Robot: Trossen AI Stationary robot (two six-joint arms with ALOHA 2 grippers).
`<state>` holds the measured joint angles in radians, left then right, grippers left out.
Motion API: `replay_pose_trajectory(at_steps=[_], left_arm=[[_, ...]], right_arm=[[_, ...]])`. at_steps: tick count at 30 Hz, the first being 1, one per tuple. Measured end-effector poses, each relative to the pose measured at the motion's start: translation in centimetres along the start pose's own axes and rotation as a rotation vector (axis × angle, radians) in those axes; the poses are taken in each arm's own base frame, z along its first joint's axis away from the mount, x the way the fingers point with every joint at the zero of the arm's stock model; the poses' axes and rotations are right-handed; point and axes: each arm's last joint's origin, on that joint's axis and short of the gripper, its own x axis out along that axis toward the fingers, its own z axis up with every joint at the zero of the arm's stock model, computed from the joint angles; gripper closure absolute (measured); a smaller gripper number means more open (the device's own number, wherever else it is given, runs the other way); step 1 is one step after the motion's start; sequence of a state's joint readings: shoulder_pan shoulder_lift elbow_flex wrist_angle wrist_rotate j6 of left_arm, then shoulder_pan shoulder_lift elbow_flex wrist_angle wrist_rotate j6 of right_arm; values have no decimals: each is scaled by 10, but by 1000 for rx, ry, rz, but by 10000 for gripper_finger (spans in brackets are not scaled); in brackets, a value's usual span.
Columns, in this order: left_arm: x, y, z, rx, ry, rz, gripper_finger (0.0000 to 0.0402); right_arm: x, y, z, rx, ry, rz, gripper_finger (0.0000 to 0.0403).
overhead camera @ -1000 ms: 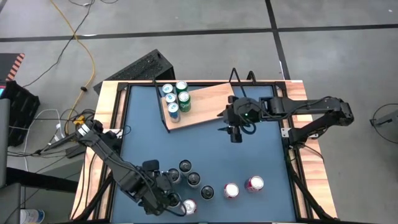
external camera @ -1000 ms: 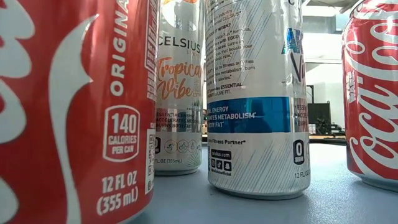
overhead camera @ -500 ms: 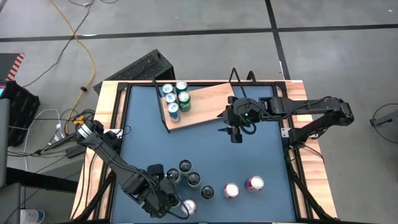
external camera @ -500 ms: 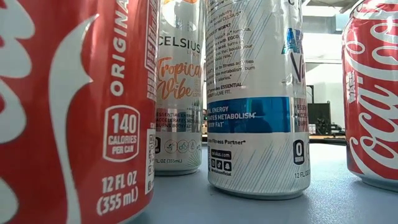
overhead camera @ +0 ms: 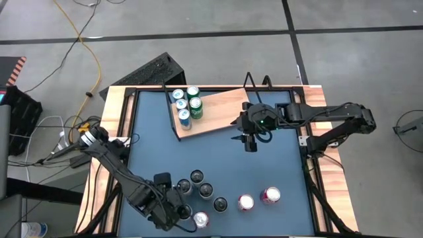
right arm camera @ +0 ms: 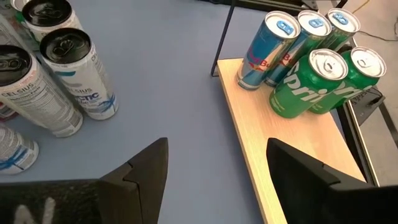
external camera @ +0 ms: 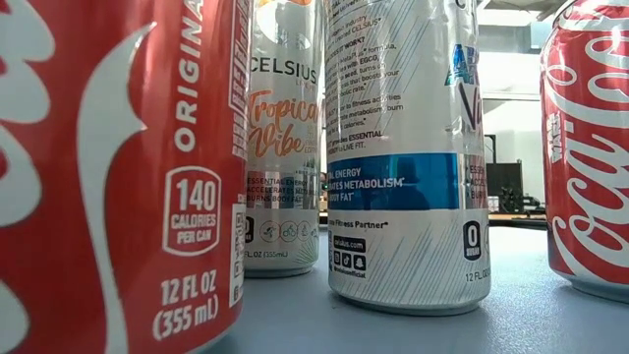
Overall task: Place canned beverage on shelf
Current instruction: Put the green soda can on the shelf aligned with the other green soda cans
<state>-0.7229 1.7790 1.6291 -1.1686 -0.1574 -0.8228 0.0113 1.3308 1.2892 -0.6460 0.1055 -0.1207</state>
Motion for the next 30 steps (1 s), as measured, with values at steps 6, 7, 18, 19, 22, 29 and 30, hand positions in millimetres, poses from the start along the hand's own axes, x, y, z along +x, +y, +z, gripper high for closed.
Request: replay_pose_trajectory(at_steps=[6, 7, 18, 19, 22, 29, 30], left_arm=[[9, 8, -9, -46, -30, -103, 86], [10, 10, -10, -51, -39, -118, 86], [11, 18, -10, 17, -22, -142, 86], [11, 18, -10, 25, -20, -145, 86], [11, 19, -8, 25, -25, -152, 86], [13, 27, 2, -10, 6, -197, 86], [13, 28, 3, -26, 17, -210, 86]], right_arm=[[0, 0, 0, 16, 0, 0, 147], [0, 0, 0, 16, 0, -1, 147], [0, 0, 0, 19, 1, 0, 147], [0, 0, 0, 19, 1, 0, 147], [0, 0, 0, 19, 2, 0, 147], [0, 0, -1, 18, 5, 0, 147], [0, 0, -1, 18, 6, 0, 147]])
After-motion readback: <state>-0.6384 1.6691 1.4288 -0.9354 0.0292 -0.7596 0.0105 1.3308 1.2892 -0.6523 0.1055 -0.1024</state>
